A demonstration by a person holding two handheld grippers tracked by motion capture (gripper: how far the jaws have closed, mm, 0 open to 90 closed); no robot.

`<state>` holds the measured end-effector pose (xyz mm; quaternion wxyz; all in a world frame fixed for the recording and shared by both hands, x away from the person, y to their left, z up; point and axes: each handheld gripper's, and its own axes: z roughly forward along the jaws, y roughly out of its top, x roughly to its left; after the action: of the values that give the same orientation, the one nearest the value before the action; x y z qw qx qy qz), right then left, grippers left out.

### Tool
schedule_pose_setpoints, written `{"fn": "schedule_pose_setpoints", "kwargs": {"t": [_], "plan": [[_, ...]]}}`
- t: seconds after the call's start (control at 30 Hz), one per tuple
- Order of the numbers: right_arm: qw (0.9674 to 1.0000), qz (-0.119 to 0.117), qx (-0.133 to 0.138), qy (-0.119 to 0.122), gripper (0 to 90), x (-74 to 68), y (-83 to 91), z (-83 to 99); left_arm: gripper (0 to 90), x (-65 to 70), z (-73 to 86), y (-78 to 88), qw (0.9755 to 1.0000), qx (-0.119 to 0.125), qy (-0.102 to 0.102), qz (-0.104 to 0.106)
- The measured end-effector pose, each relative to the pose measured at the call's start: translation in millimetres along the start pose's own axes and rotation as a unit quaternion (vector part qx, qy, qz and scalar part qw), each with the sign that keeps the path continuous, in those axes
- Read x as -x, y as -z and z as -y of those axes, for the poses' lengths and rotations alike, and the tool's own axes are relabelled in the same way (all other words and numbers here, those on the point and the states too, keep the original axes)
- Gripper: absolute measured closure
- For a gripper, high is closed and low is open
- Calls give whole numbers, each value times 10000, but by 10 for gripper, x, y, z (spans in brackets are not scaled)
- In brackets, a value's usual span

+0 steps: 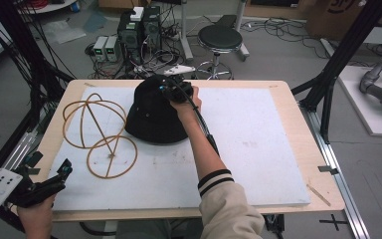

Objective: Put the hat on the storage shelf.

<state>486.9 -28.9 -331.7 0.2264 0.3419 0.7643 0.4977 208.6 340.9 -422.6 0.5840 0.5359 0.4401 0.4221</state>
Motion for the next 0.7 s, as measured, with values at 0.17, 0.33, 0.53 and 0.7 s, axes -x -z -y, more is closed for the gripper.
{"fn": "schedule_pose_setpoints", "kwargs": {"t": [0.17, 0.33, 0.53, 0.7], "plan": [[9988, -48, 420, -239, 897, 80, 217, -124, 62, 10, -2, -4, 10000, 5, 9, 6], [9969, 49, 697, -357, 897, 158, 400, -227, 62, 8, -4, -6, 10000, 7, 20, -2], [9941, 71, 1021, -351, 897, 185, 662, -422, 63, 5, -8, -5, 10000, 34, 55, -13], [9915, 70, 1277, -239, 897, 130, 844, -626, 63, 1, -15, 14, 9999, 97, 70, 5]]}}
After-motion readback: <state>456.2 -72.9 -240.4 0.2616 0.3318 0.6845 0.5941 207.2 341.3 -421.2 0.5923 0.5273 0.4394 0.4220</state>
